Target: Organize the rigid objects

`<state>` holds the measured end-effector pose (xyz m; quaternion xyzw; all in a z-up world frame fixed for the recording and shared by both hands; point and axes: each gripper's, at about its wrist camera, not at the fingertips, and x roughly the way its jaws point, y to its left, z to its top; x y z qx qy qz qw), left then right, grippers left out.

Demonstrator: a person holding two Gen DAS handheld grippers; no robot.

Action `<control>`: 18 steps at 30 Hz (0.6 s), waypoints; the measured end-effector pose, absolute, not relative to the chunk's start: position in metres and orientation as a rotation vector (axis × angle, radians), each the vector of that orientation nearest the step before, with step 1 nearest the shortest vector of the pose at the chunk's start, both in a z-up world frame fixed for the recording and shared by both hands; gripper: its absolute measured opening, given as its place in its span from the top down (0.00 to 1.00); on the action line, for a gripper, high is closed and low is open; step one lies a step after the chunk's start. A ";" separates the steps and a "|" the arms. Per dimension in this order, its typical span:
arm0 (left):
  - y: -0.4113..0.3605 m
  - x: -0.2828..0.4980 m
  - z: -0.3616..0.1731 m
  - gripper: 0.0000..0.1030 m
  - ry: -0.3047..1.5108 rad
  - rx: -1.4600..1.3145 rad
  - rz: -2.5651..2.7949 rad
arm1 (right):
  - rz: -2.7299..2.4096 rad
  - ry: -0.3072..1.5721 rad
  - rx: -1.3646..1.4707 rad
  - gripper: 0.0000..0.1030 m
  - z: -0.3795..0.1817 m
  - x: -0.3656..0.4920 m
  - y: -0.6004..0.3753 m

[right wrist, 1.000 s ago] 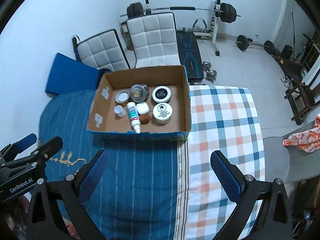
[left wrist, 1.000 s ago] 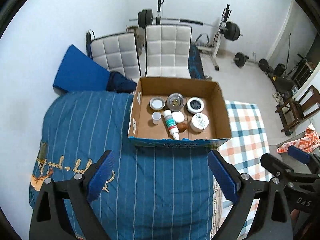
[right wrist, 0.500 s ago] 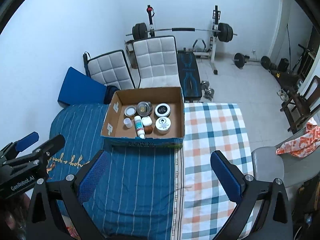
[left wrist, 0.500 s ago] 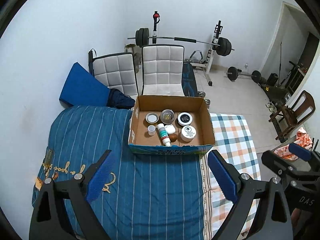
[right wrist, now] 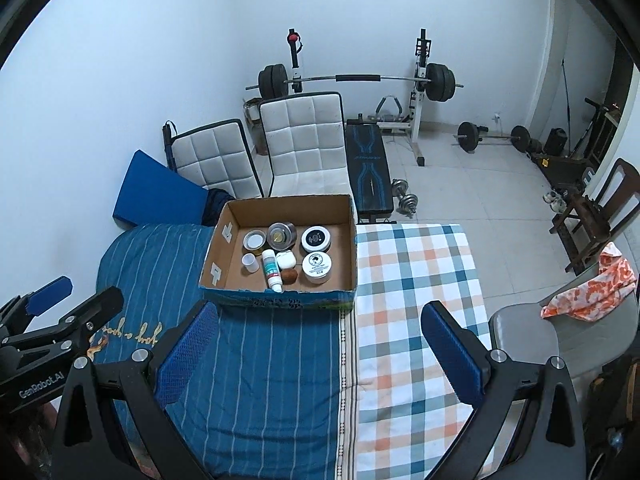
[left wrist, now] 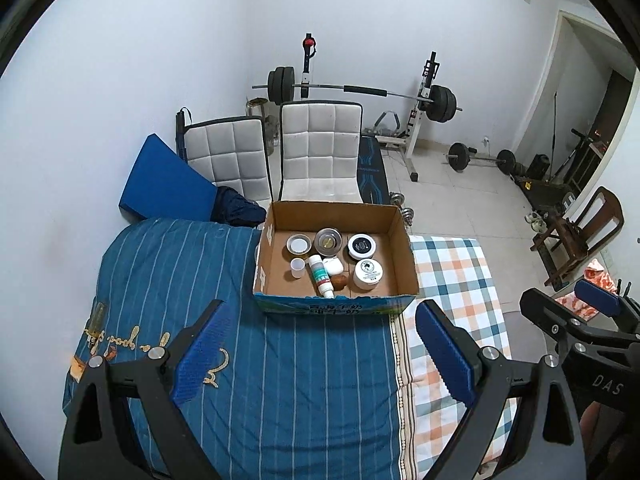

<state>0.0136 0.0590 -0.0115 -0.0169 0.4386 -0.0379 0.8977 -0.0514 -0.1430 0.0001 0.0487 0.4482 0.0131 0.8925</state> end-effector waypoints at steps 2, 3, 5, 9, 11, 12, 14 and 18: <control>0.059 0.013 -0.011 0.08 0.904 -0.033 -0.075 | 0.025 0.931 0.097 0.00 0.000 -0.052 -0.142; 0.060 0.013 -0.011 0.08 0.903 -0.031 -0.074 | 0.025 0.933 0.095 0.00 0.000 -0.052 -0.142; 0.061 0.012 -0.010 0.08 0.903 -0.032 -0.072 | 0.018 0.929 0.093 0.00 0.001 -0.052 -0.142; 0.064 0.012 -0.007 0.08 0.901 -0.032 -0.067 | 0.008 0.920 0.088 0.00 0.000 -0.053 -0.143; 0.065 0.012 -0.006 0.08 0.899 -0.030 -0.062 | 0.004 0.916 0.088 0.00 0.001 -0.054 -0.144; 0.066 0.012 -0.007 0.08 0.898 -0.032 -0.063 | 0.000 0.914 0.086 0.00 0.001 -0.055 -0.144; 0.067 0.012 -0.006 0.08 0.897 -0.030 -0.064 | 0.001 0.913 0.088 0.00 0.002 -0.054 -0.145; 0.067 0.012 -0.005 0.08 0.896 -0.028 -0.065 | 0.000 0.913 0.080 0.00 0.003 -0.054 -0.145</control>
